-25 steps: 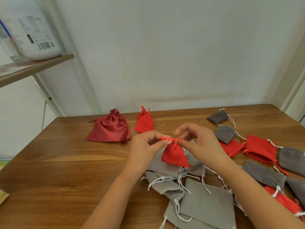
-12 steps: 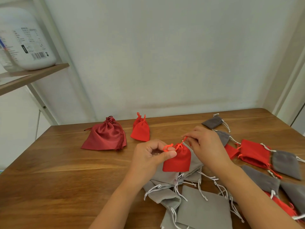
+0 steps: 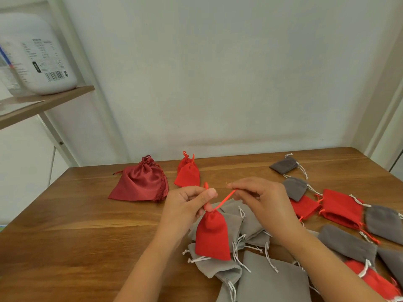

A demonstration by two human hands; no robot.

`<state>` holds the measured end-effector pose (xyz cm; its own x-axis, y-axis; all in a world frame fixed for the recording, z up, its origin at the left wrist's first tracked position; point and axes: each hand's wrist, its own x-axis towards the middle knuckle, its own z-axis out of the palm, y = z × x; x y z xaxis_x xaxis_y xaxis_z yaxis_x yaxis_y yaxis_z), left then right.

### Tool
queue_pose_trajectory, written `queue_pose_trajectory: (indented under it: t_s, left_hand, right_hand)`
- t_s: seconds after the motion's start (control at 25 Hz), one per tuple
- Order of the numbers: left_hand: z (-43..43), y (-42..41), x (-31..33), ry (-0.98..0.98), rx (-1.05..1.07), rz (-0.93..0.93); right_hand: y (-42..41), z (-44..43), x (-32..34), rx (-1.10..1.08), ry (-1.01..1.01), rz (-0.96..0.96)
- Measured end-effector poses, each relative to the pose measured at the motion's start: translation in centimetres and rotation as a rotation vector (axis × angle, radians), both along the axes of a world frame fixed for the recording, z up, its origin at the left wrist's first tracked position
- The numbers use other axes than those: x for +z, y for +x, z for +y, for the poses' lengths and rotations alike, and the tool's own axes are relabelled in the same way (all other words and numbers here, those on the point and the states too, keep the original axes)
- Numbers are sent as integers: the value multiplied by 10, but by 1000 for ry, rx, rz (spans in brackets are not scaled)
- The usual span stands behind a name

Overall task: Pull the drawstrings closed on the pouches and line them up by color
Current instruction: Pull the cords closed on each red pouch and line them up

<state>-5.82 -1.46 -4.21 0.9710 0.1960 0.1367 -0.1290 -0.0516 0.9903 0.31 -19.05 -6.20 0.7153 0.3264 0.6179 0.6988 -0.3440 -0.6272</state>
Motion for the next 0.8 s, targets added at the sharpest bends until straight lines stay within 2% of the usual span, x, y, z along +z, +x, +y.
queue_pose_trajectory:
  t_s: [0.12, 0.28, 0.52, 0.68, 0.8]
  left_hand:
    - [0, -2, 0, 133, -89, 61]
    - [-5, -6, -3, 279, -322, 100]
    - [-4, -9, 2, 237, -407, 70]
    - [-4, -10, 2, 196, -348, 37]
    - [-2, -8, 4, 162, -205, 11]
  right_hand:
    - [-10, 8, 3, 61, 80, -63]
    - [-16, 12, 3, 134, 94, 149]
    - [-12, 11, 1, 160, 55, 262]
    - [-13, 9, 7, 190, 79, 281]
    - [-12, 8, 11, 163, 164, 268]
